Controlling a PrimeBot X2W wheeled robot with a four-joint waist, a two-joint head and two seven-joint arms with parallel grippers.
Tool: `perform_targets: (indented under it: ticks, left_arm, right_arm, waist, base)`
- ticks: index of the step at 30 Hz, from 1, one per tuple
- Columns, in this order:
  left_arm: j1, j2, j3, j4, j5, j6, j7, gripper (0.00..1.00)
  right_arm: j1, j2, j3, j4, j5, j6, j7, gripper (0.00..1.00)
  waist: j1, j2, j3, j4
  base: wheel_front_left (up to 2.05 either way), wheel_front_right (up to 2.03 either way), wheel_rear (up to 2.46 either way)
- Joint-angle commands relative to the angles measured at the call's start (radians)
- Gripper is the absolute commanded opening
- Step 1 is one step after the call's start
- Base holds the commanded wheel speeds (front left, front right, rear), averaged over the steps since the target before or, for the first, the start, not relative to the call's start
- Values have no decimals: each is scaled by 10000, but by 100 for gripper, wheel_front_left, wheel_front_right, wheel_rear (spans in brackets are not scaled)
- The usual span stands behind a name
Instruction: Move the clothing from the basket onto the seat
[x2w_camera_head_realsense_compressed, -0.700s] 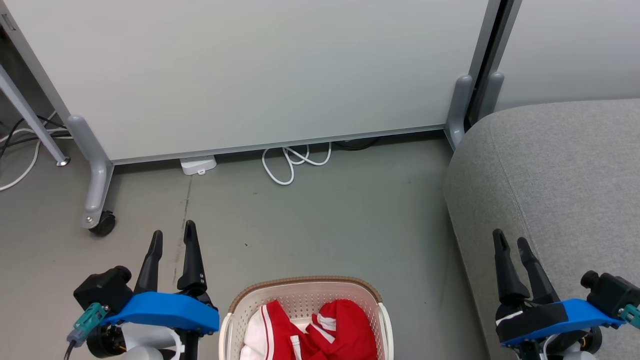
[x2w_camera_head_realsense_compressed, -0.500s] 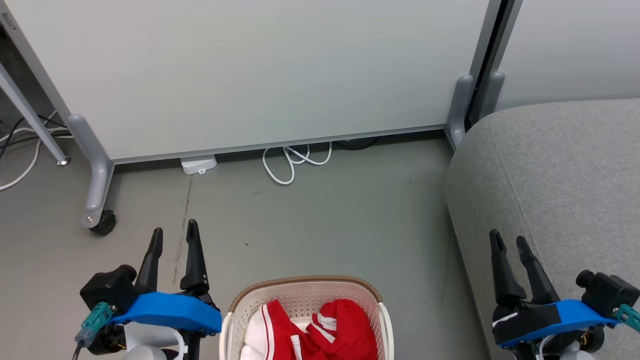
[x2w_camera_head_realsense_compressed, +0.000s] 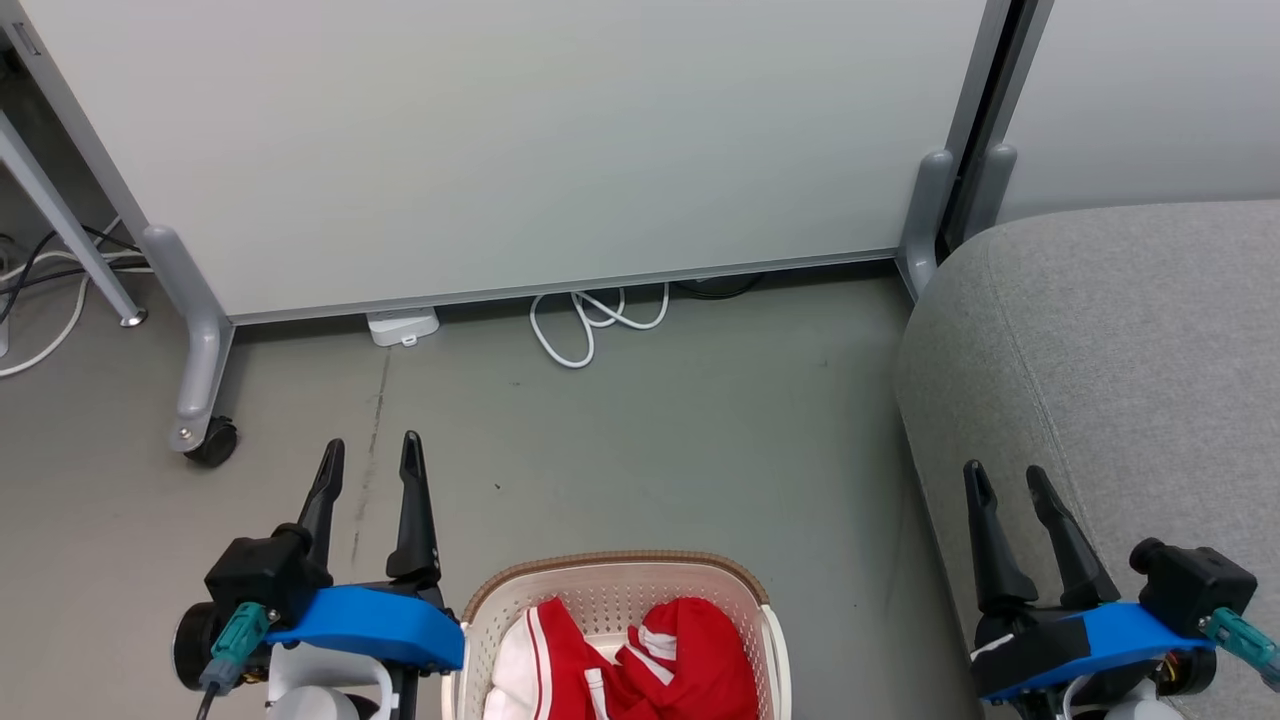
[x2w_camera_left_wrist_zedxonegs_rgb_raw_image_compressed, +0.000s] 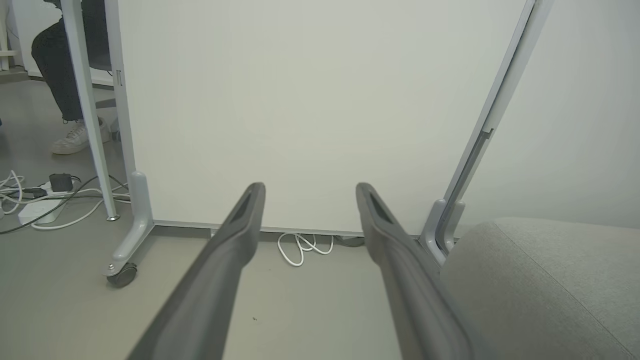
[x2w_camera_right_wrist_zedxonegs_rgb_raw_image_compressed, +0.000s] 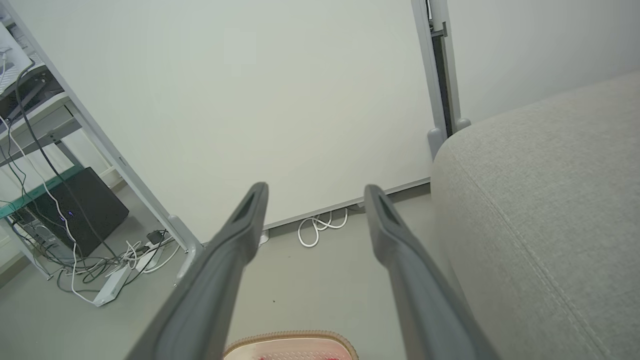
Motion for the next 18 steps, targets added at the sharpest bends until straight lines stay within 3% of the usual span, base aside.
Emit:
perform_targets:
  ticks: [1,18]
  left_arm:
    - [-169,59,-40,-75,300,10,-112,100]
    - [-108,14,-243,-12,1673,-246,-468,100]
  right_arm:
    - [-169,-73,35,-56,-305,20,-111,100]
    - [-151,-78,208,-35,-1746,25,-480,100]
  waist:
    - [0,-1,5,12]
    - [0,-1,20,51]
  base:
    - [0,0,0]
    - [0,0,0]
